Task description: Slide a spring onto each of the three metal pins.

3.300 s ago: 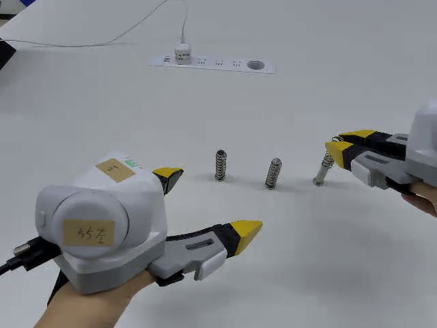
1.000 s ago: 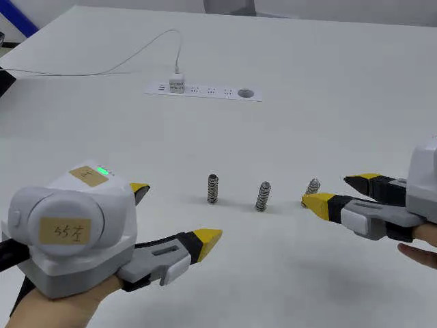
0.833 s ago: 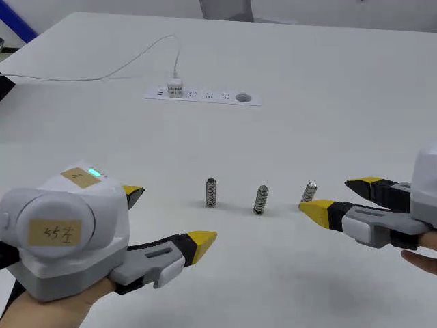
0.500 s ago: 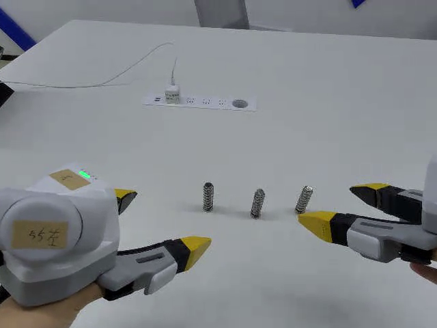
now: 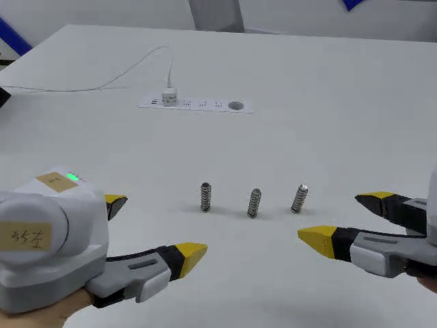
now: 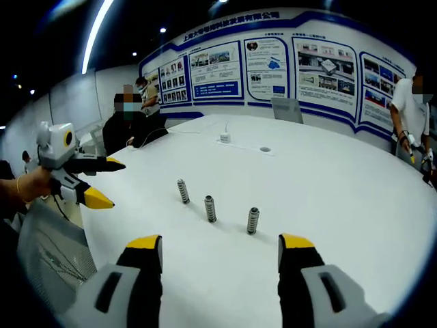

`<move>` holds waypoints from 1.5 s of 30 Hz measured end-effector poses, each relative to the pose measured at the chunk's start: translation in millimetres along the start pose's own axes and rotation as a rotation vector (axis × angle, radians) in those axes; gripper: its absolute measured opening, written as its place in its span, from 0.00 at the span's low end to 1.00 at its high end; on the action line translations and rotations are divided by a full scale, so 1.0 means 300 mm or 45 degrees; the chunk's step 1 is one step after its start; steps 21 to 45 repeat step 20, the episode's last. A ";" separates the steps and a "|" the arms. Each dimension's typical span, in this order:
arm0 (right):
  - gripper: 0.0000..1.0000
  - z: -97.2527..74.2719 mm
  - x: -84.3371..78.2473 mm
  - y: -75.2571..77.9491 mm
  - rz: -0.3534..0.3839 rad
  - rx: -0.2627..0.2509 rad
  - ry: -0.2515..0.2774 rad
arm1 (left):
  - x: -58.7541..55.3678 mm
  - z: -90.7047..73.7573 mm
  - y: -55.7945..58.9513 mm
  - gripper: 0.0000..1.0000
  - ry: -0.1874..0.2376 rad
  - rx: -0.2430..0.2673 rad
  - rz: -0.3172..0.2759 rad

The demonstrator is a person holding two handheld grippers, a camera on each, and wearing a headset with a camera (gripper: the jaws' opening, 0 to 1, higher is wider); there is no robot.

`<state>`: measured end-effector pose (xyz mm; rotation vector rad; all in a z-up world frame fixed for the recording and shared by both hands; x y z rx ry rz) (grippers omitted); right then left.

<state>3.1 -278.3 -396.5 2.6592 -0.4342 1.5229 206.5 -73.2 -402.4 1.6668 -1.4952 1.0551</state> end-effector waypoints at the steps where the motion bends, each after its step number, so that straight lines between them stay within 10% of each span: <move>1: 0.71 0.000 -0.002 -0.001 -0.001 -0.001 -0.005 | 0.000 -0.001 0.000 0.80 -0.001 -0.001 0.000; 45: 0.74 -0.009 -0.005 -0.024 -0.015 0.001 0.000 | -0.006 -0.015 0.001 0.81 -0.028 0.010 -0.001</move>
Point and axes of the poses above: the centre of the closed fingertips' face, and the gripper's own axes: z roughly forward along the fingers, y roughly to its right, x roughly out of its top, the point moved 9 cm from there along -z, roughly backward along the fingers, and after that the axes turned 3 degrees about z, right-handed, at the moved point
